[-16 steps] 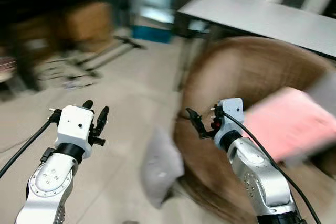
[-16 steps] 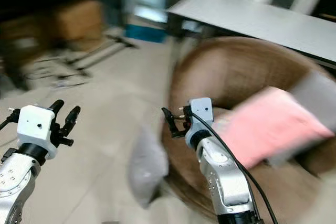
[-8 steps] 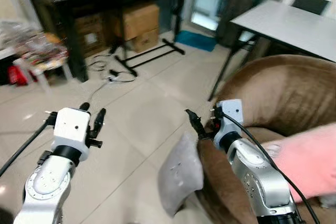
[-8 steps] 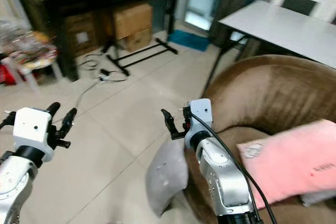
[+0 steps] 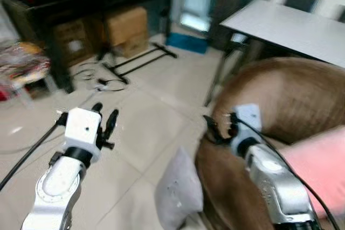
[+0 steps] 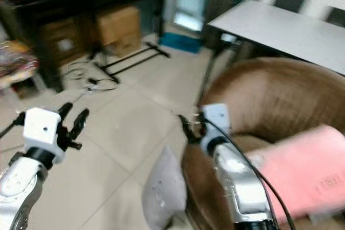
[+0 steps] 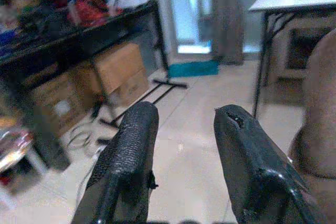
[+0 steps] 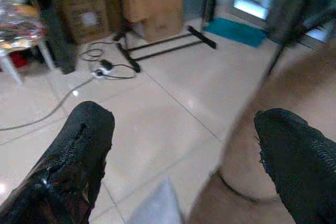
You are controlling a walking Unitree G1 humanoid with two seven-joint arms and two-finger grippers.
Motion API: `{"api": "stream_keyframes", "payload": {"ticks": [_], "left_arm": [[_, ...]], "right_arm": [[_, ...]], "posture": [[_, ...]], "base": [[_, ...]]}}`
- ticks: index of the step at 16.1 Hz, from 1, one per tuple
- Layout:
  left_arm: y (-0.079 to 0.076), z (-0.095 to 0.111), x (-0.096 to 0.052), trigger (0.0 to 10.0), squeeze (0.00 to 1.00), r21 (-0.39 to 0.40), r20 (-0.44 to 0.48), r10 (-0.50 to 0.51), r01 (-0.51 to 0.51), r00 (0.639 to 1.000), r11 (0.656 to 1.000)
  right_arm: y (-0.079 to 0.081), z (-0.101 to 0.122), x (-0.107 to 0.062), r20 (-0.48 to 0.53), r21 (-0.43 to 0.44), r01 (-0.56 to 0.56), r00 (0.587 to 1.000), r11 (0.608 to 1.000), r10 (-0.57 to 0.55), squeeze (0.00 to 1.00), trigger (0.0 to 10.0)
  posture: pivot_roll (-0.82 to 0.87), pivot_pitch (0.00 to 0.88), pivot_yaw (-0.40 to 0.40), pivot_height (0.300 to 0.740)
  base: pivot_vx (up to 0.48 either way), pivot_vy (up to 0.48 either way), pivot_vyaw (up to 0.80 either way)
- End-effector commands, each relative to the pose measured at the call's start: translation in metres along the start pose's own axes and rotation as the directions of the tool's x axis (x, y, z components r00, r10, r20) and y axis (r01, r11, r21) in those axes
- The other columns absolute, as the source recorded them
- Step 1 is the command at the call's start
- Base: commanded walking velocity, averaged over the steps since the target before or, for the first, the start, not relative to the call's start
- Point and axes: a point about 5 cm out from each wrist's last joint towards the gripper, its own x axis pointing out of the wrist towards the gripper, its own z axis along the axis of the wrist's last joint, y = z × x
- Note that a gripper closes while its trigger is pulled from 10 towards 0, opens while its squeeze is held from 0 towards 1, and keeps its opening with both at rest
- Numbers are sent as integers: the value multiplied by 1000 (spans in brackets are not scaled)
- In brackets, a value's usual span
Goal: Move the pillow to the sofa from floor
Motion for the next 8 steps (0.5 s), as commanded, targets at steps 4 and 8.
{"api": "stream_keyframes", "payload": {"ticks": [4,8], "left_arm": [[6,-2,0,10000,0,41,-6,33,-33,999,999],[11,-6,-1,10000,0,82,1,86,-86,996,993]], "right_arm": [[2,5,3,25,10,-23,999,1000,22,949,10000],[0,0,0,41,71,-7,999,997,4,961,10000]], "posture": [[26,0,-62,740],[25,0,-61,725]], "base": [[73,0,0],[0,0,0]]}}
